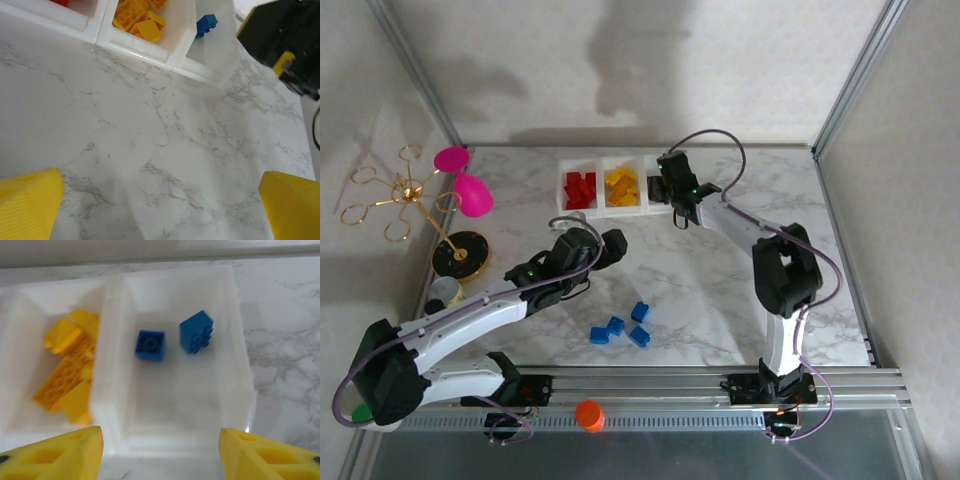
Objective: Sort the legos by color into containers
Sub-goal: Place the lego in the container, then pick up the lego from the bottom-center of the table.
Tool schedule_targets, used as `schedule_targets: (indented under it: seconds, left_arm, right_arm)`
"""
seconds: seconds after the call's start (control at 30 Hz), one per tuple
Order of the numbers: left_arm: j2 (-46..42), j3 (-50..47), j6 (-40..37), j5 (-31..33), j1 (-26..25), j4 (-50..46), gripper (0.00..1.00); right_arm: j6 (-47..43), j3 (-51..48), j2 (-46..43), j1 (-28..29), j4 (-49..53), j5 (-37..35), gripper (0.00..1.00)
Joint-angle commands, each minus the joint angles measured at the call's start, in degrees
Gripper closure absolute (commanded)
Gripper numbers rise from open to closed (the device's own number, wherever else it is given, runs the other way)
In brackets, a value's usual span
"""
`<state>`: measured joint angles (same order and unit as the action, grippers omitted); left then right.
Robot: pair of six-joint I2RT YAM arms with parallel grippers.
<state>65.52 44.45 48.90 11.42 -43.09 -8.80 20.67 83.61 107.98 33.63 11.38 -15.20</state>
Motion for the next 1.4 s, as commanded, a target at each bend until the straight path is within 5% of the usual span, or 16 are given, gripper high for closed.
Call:
schedule_targets:
  seconds: [0.0,0.2,0.7,0.93,1.37]
  left_arm:
    - [-3.28,-3.03,1.17,-0.83,-0.35,-1.98,0.0]
    - [-8.98,-7.26,2.4,-1.39,-0.34,-4.58,0.0]
    - [-19.82,-15.09,5.09,-0.35,-0.4,-10.54,0.0]
    - [-21.03,-15.88,5.41,-0.25,-0.26,-12.03,0.0]
    - [-21.31,-16.41,5.68,-0.35,-0.32,-12.26,0.0]
  right_arm:
    - [2.24,-5.26,-5.9,2.91,2.28,2.96,0.33]
    - [6.34,-12.14,-11.46,10.02,9.27,1.6,0.24]
    - [32.51,-26.52,-16.42,27.59,10.81,-0.44,0.14]
    - [41.47,-27.92,-13.5,32.32,12.17,-1.07,0.19]
    - [44.59,-27.69,-8.81,33.79,11.95,-2.05,0.41]
